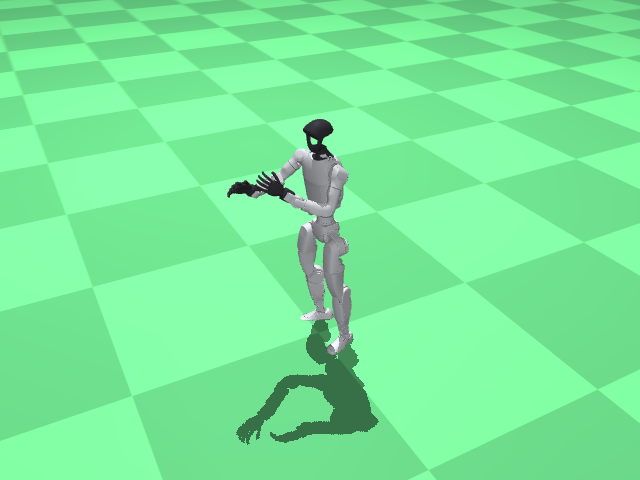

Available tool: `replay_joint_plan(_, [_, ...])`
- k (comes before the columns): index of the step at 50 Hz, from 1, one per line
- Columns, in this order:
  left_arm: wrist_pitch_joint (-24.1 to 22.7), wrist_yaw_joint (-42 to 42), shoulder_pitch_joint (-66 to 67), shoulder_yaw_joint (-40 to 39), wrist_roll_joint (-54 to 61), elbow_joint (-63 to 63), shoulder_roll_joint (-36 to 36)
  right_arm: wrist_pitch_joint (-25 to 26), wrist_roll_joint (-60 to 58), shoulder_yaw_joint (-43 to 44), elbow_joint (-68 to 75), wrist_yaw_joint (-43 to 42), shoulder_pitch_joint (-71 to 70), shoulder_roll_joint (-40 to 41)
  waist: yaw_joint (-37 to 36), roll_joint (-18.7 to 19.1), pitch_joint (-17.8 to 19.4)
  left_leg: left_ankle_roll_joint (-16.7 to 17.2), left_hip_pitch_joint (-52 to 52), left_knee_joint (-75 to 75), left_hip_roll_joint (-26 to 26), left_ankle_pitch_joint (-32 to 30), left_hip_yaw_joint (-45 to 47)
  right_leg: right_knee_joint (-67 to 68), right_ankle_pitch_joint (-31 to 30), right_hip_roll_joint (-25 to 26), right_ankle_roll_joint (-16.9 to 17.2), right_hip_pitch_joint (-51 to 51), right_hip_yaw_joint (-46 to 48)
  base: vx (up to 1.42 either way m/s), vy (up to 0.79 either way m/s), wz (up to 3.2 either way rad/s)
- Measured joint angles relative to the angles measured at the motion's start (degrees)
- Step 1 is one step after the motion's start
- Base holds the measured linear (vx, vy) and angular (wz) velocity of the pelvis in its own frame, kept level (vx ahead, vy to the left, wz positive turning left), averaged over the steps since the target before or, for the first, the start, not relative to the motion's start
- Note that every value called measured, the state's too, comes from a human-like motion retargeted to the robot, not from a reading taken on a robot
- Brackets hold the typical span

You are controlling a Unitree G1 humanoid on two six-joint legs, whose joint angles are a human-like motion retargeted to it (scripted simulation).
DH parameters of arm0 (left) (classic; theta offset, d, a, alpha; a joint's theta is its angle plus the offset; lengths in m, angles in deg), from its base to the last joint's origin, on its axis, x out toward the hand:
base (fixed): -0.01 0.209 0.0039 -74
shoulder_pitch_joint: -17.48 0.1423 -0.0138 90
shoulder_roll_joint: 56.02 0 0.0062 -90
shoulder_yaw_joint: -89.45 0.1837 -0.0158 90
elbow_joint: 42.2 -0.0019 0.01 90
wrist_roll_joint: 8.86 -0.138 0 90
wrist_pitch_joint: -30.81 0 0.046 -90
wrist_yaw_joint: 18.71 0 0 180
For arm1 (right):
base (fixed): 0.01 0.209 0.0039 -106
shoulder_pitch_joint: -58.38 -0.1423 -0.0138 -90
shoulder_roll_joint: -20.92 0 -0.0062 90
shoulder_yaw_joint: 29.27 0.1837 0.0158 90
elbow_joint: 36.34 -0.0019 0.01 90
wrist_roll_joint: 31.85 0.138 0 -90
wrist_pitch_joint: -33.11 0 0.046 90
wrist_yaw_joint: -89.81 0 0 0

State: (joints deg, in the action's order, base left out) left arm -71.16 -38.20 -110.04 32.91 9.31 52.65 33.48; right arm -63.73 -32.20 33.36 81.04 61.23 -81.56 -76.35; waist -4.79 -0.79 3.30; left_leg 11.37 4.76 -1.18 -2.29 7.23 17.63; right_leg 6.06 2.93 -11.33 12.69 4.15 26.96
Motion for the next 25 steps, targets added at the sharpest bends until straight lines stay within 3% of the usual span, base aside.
replay_joint_plan(5, [-1.97,-5.61,-12.16,-9.9,-15.29,13.01,1.62,0.23,-3.31,0.5,1.52,3.49,1.34,0.3,-0.39,-0.52,-0.89,0.61,-0.15,0.01,-0.33,0.11,0.0,-0.17,-0.08,0.38,0.0,-0.06,0.04,0.0,0.0,0.0])
replay_joint_plan(10, [-1.67,-16.34,-23.83,-12.5,-29.68,20.43,3.84,-0.7,-5.3,0.12,2.67,3.85,0.89,1.79,0.03,-0.76,-1.24,0.9,-0.19,0.07,-0.61,0.19,-0.01,-0.26,-0.15,0.7,-0.3,-0.07,-0.12,0.0,0.0,0.0])
replay_joint_plan(14, [-4.69,-20.63,-17.64,-13.4,-38.29,19.89,4.36,-3.67,-8.99,0.46,2.54,1.96,0.17,1.94,0.16,-0.49,-0.63,1.04,-0.02,0.17,-0.58,0.31,0.15,-0.07,-0.02,0.62,0.09,-0.02,-0.27,0.0,0.0,0.0])
replay_joint_plan(16, [-4.9,-19.16,-11.78,-10.42,-33.44,15.74,2.58,-3.72,-7.29,-0.02,2.27,0.3,-0.23,1.71,0.12,-0.33,-0.46,0.78,0.06,0.11,-0.46,0.24,0.19,-0.03,0.03,0.49,0.11,0.0,-0.29,0.0,0.0,0.0])
replay_joint_plan(18, [-3.7,-11.99,-5.98,-4.94,-20.68,8.41,0.86,-2.37,-4.26,-0.62,2.02,-0.6,-0.94,1.4,0.02,-0.24,-0.17,0.39,0.13,0.02,-0.29,0.12,0.2,0.01,0.08,0.3,0.1,0.01,-0.27,0.0,0.0,0.0])
replay_joint_plan(21, [2.26,-0.46,0.2,3.2,-0.37,-4.36,-0.28,0.55,-0.23,-0.93,1.47,-1.09,-1.8,0.93,-0.15,-0.19,0.33,-0.14,0.19,-0.1,-0.04,-0.06,0.17,-0.01,0.11,0.06,0.12,0.05,-0.15,0.0,0.0,0.0])
replay_joint_plan(23, [3.38,-0.19,2.79,4.84,3.66,-7.28,-0.81,0.83,0.49,-0.74,0.75,-1.83,-1.74,0.56,-0.17,-0.12,0.47,-0.24,0.17,-0.16,0.03,-0.14,0.15,-0.07,0.08,0.0,0.11,0.04,-0.12,0.0,0.0,0.0])
replay_joint_plan(25, [1.13,-3.03,3.58,2.56,0.96,-3.75,-1.14,0.07,-0.25,-0.37,0.05,-1.94,-1.06,0.13,-0.27,-0.13,0.39,-0.12,0.1,-0.17,0.0,-0.16,0.12,-0.12,0.02,0.05,0.05,0.0,-0.12,0.0,0.0,0.0])
